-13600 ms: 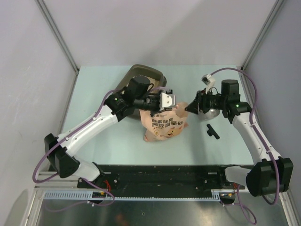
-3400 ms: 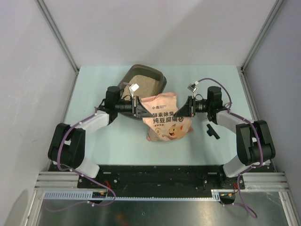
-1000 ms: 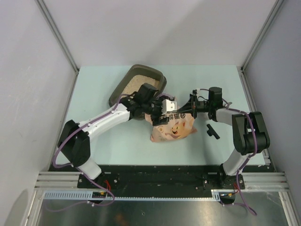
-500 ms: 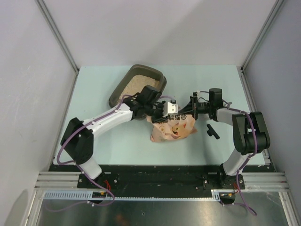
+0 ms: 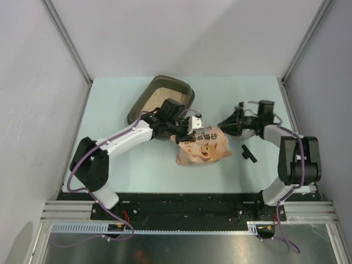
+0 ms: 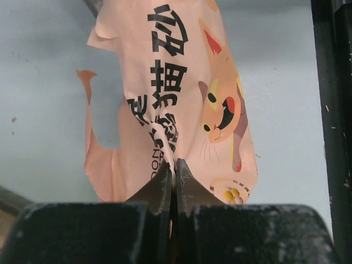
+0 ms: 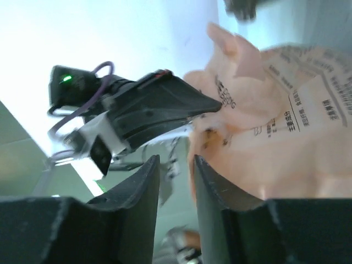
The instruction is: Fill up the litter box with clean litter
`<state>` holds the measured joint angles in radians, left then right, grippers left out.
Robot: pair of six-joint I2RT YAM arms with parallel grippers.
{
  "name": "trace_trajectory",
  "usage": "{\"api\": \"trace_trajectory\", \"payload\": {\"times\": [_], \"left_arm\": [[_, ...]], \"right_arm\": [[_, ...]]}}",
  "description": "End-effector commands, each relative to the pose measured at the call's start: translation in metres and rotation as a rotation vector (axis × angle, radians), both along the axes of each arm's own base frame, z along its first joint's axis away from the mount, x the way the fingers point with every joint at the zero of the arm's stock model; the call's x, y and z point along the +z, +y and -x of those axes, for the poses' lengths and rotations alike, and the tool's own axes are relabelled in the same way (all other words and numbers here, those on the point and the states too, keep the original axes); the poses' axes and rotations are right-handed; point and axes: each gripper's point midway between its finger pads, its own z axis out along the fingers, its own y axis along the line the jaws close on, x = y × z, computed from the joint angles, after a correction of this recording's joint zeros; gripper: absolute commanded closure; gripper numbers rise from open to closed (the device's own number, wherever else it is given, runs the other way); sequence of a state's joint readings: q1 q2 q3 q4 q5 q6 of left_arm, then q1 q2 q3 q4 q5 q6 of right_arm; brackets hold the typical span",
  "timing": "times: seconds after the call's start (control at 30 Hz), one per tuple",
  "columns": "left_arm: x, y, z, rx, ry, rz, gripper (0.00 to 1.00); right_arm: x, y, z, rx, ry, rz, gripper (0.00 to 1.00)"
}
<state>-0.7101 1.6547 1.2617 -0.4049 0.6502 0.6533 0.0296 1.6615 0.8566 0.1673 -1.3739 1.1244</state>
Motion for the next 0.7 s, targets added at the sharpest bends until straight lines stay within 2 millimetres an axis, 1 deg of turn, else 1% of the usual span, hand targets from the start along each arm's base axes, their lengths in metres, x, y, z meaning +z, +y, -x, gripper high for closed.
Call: {"api": "trace_trajectory", "payload": {"times": [0.0,0.03,0.07,0.1,0.13,0.17,0.2,0.23,0.27,0.33,0.37,0.4,0.47,0.53,0.57,0.63,0.67], "left_arm": [[0.016,0.026,0.018,0.01,0.106,0.029,1.0],[0.018,0.025,0.02,0.002,0.113,0.038,1.0],[0.019,0.024,0.021,-0.004,0.118,0.044,1.0],[0.02,0.023,0.023,-0.01,0.127,0.052,1.0],[0.021,0.021,0.025,-0.016,0.143,0.058,1.0],[0.023,0.021,0.026,-0.022,0.145,0.065,1.0],[0.025,0.02,0.025,-0.024,0.144,0.071,1.0],[0.026,0.019,0.026,-0.031,0.145,0.077,1.0],[0.027,0.018,0.026,-0.032,0.145,0.078,1.0],[0.03,0.018,0.026,-0.035,0.142,0.086,1.0],[0.031,0.017,0.026,-0.038,0.142,0.088,1.0],[0.029,0.018,0.027,-0.037,0.145,0.084,1.0],[0.028,0.018,0.027,-0.039,0.145,0.084,1.0],[0.028,0.018,0.027,-0.042,0.144,0.084,1.0],[0.028,0.018,0.028,-0.046,0.149,0.089,1.0],[0.029,0.017,0.029,-0.05,0.149,0.091,1.0],[0.03,0.017,0.029,-0.052,0.149,0.093,1.0]], "right_arm": [[0.061,-0.045,-0.026,-0.114,-0.494,0.084,0.6],[0.058,-0.049,-0.029,-0.104,-0.645,0.137,0.58],[0.068,-0.05,-0.033,-0.094,-0.743,0.175,0.57],[0.064,-0.049,-0.03,-0.084,-0.731,0.211,0.57],[0.062,-0.046,-0.03,-0.034,-0.907,0.257,0.57],[0.071,-0.043,-0.025,-0.01,-1.01,0.283,0.56],[0.074,-0.039,-0.022,0.012,-1.077,0.331,0.55],[0.077,-0.036,-0.02,0.04,-1.188,0.367,0.55],[0.079,-0.02,-0.011,0.124,-1.384,0.385,0.53],[0.082,-0.011,0.002,0.212,-1.593,0.487,0.52],[0.081,0.007,0.012,0.321,-1.78,0.488,0.51],[0.078,0.008,0.017,0.364,-1.831,0.529,0.51],[0.079,0.017,0.018,0.416,-1.947,0.52,0.5],[0.076,0.02,0.019,0.452,-2.0,0.508,0.5],[0.07,0.024,0.024,0.509,-2.05,0.495,0.5],[0.061,0.027,0.028,0.566,-2.079,0.475,0.49],[0.055,0.03,0.035,0.603,-2.076,0.455,0.49]]}}
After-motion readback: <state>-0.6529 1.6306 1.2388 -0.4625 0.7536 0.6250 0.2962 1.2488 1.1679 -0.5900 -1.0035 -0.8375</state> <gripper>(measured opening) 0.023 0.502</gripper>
